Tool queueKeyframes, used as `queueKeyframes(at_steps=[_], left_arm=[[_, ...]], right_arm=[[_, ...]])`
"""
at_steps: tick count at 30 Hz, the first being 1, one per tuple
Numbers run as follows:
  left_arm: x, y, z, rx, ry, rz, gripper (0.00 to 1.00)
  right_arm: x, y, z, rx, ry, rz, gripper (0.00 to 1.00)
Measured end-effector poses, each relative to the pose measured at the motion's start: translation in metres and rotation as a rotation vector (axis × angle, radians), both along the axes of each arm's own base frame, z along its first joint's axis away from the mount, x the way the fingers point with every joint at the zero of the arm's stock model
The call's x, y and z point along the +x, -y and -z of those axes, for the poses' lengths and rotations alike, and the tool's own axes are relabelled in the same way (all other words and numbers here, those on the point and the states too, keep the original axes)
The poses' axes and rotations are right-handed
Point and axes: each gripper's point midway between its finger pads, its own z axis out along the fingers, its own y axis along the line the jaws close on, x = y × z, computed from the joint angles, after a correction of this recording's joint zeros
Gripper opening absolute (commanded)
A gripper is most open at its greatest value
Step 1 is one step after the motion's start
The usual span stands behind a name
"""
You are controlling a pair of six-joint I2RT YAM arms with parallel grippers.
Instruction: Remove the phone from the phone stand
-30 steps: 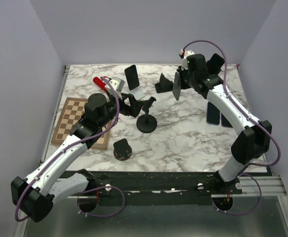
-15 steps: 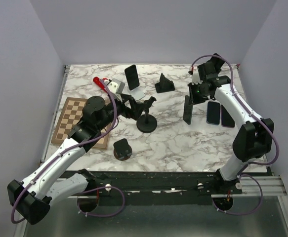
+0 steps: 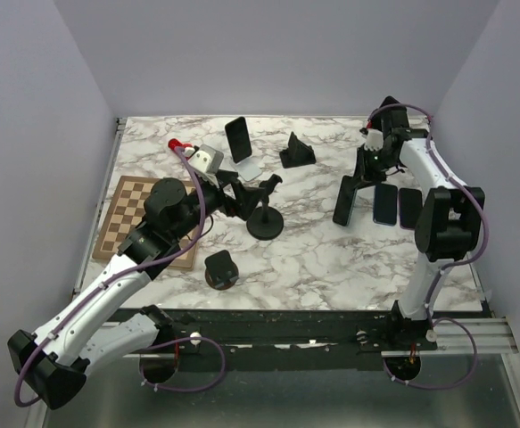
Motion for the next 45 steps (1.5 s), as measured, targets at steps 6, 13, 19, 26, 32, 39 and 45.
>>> queueKeyframes(at_steps=[6,13,19,26,32,39,45], left_arm=[[-0.002,0.000,-0.001,0.023,0.025,-0.006,0.95],[-0.002,0.002,0.002,0.030,0.020,-0.004,0.95],[0.001,0.004,0.008,0.039,0.002,-0.002,0.95],[0.001,0.004,0.012,0.048,-0.009,-0.003,0.95],[0.001,0.004,0.013,0.052,-0.012,-0.003,0.95],[0.003,0.006,0.018,0.062,-0.024,-0.003,0.95],[0.004,0.006,0.020,0.069,-0.023,-0.002,0.95]], right_arm=[[0.011,0.000,0.028,0.012,-0.072,0.036,0.01],[0.000,0.023,0.060,-0.131,-0.137,0.088,0.01],[0.016,0.035,0.060,-0.189,-0.067,0.112,0.01],[0.034,0.034,0.060,-0.161,0.018,0.152,0.02],[0.051,0.034,0.060,-0.134,0.078,0.203,0.18],[0.064,0.036,0.063,-0.138,0.122,0.219,0.42],[0.055,0.045,0.086,-0.189,0.112,0.233,0.60]])
